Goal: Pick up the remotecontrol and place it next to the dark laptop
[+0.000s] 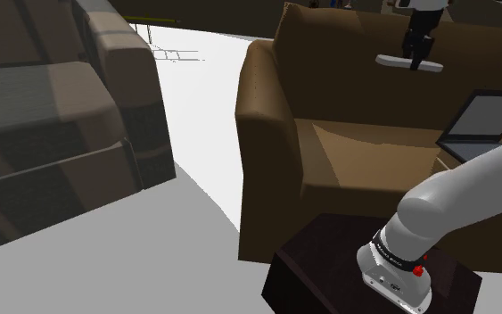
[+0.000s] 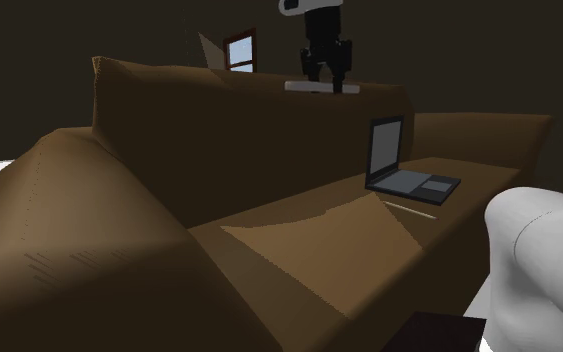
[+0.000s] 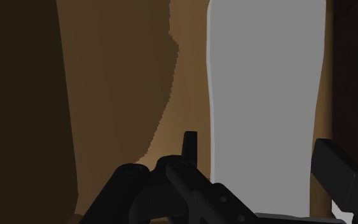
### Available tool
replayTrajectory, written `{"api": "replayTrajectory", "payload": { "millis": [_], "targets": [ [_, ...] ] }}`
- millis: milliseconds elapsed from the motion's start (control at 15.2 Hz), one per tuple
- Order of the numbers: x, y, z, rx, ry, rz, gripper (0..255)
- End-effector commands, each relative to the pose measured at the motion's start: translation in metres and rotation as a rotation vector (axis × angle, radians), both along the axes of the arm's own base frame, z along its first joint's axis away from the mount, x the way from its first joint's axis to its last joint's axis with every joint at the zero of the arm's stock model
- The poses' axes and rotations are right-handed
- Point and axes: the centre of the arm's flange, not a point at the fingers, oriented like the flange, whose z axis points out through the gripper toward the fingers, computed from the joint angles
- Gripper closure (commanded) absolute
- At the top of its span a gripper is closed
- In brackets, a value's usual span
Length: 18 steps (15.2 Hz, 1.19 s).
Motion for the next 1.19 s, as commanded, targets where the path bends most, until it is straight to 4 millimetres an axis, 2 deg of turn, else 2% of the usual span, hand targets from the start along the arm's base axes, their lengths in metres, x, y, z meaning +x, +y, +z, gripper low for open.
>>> {"api": "replayTrajectory", "payload": {
  "millis": [0,1122],
  "targets": [
    [-0.026,-0.008,-0.001,0.0,0.0,0.001,255],
    [-0.242,-0.067,0.0,0.0,0.0,0.001,255]
  ]
}}
